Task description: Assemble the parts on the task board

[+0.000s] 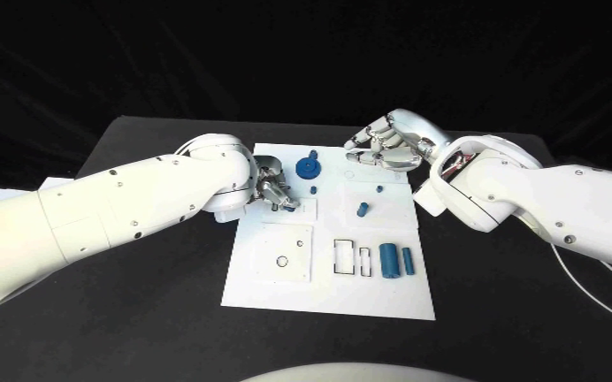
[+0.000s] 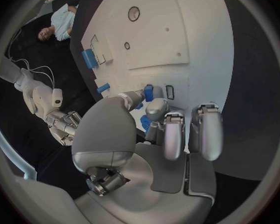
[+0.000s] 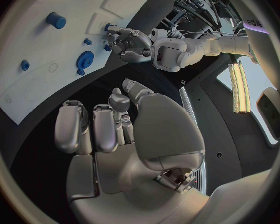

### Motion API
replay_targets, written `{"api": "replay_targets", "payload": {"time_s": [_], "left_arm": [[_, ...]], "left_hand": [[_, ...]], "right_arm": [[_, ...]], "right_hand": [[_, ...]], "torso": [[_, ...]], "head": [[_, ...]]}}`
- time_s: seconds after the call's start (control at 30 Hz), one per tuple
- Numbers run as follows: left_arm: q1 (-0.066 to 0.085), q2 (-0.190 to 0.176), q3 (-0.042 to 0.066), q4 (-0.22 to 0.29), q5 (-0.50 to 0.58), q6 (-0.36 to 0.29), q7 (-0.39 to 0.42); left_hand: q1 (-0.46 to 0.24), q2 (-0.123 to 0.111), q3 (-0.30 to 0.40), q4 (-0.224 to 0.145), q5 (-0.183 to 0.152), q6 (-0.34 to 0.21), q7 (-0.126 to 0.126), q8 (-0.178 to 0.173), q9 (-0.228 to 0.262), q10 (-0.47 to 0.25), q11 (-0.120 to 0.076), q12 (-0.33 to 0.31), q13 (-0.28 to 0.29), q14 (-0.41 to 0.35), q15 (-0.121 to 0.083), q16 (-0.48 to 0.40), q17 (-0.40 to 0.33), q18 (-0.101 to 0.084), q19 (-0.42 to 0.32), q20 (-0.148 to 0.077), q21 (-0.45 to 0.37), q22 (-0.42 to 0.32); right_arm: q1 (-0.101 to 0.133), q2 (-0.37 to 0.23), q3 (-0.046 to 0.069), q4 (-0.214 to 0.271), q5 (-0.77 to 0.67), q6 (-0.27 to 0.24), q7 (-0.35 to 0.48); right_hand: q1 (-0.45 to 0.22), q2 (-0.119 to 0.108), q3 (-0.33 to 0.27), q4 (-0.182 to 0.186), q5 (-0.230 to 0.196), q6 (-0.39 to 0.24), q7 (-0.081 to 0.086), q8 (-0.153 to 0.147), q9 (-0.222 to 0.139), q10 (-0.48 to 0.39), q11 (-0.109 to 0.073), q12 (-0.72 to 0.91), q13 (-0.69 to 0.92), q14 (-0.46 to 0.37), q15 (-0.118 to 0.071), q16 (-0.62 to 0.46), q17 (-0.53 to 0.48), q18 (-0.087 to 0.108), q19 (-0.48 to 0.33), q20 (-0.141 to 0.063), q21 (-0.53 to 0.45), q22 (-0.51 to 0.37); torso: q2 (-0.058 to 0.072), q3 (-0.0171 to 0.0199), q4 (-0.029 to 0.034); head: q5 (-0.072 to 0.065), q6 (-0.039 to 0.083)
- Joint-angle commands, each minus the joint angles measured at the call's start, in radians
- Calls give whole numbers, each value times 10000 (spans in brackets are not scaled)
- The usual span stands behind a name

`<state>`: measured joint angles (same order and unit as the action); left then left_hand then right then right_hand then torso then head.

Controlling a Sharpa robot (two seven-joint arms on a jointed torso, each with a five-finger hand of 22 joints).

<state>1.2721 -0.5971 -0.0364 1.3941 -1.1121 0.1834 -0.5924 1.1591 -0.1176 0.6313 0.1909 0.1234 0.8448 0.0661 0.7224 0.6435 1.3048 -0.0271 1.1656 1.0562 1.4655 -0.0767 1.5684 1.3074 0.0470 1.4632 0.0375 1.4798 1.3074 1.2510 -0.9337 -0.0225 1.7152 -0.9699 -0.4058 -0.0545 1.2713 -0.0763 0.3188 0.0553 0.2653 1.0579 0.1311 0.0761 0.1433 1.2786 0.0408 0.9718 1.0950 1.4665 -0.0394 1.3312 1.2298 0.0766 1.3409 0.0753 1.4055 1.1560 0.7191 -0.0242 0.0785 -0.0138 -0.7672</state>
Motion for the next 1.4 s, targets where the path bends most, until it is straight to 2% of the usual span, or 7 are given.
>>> {"api": "replay_targets", "payload": {"time_s": [0.03, 0.23, 0.5, 0.8, 1.13, 1.4], "left_arm": [[-51, 72, -36, -49, 11, 399, -184], [-49, 158, -36, -187, 12, 419, -265], [-47, 280, -36, -364, 13, 443, -291], [-48, 343, -36, -360, 14, 541, -307], [-48, 376, -36, -386, 14, 434, -307], [-48, 377, -35, -415, 14, 414, -341]], "left_hand": [[-250, 47, 1095, -1040, 18, 389, -271, 36, -56, 122, -26, 89, 62, 1053, -80, 24, 2634, -180, 464, -91, 88, 1585], [-731, 98, 870, -824, 15, 522, -319, -8, -170, 200, -64, 163, 149, 1053, -113, 24, 2634, -199, 509, -126, 137, 1661], [-1014, 93, 716, -736, 12, 619, -349, -28, -244, 268, -90, 252, 257, 1053, -135, 24, 2634, -215, 546, -151, 179, 1723], [-1431, 48, 346, -568, -8, 773, -385, -49, -351, 354, -117, 367, 392, 1053, -158, 24, 2634, -231, 583, -174, 219, 1788], [-1760, 146, 92, -357, 3, 918, -417, -73, -448, 471, -142, 520, 578, 1053, -179, 24, 2634, -253, 633, -195, 280, 1875], [-1974, 120, -89, -234, -4, 1000, -433, -85, -505, 522, -156, 576, 646, 1053, -190, 24, 2634, -267, 665, -206, 320, 1930]], "right_arm": [[-7, 6, 0, 17, -32, 64, 50], [-7, 13, 0, 16, -25, 82, 46], [-7, 37, 0, 13, -13, 94, 28], [-7, 71, 0, 8, -24, 103, -24], [-7, 77, 0, -1, -26, 112, -41], [-7, 79, 0, -9, -23, 113, -36]], "right_hand": [[-75, -2, 0, 84, 68, -90, -1, -37, 17, -20, 11, -2, -9, 379, 70, -39, -7, 96, -44, 12, -69, -16], [-81, -1, -3, 89, 75, -91, 0, -37, 17, -25, 11, -10, -16, 377, 70, -47, -17, 98, -52, 12, -76, -30], [-103, 4, -11, 108, 97, -95, 3, -37, 18, -32, 14, -21, -26, 376, 71, -56, -26, 102, -61, 12, -86, -50], [-143, -6, -33, 137, 136, -110, 6, -41, 19, -42, 18, -32, -36, 367, 74, -99, -76, 111, -84, 14, -111, -99], [-159, -8, -42, 150, 154, -114, 7, -41, 20, -46, 19, -35, -39, 361, 75, -123, -105, 116, -97, 15, -125, -124], [-186, -9, -55, 173, 187, -119, 7, -41, 22, -60, 20, -57, -57, 348, 77, -170, -163, 129, -131, 16, -156, -188]], "torso": [[-2, 0, -3], [-2, 3, -1], [1, 7, -13], [0, 3, -6], [-2, -2, -1], [-4, -4, 6]], "head": [[-1, 0], [2, 9], [-4, 4], [-32, -13], [-50, -19], [-64, -21]]}}
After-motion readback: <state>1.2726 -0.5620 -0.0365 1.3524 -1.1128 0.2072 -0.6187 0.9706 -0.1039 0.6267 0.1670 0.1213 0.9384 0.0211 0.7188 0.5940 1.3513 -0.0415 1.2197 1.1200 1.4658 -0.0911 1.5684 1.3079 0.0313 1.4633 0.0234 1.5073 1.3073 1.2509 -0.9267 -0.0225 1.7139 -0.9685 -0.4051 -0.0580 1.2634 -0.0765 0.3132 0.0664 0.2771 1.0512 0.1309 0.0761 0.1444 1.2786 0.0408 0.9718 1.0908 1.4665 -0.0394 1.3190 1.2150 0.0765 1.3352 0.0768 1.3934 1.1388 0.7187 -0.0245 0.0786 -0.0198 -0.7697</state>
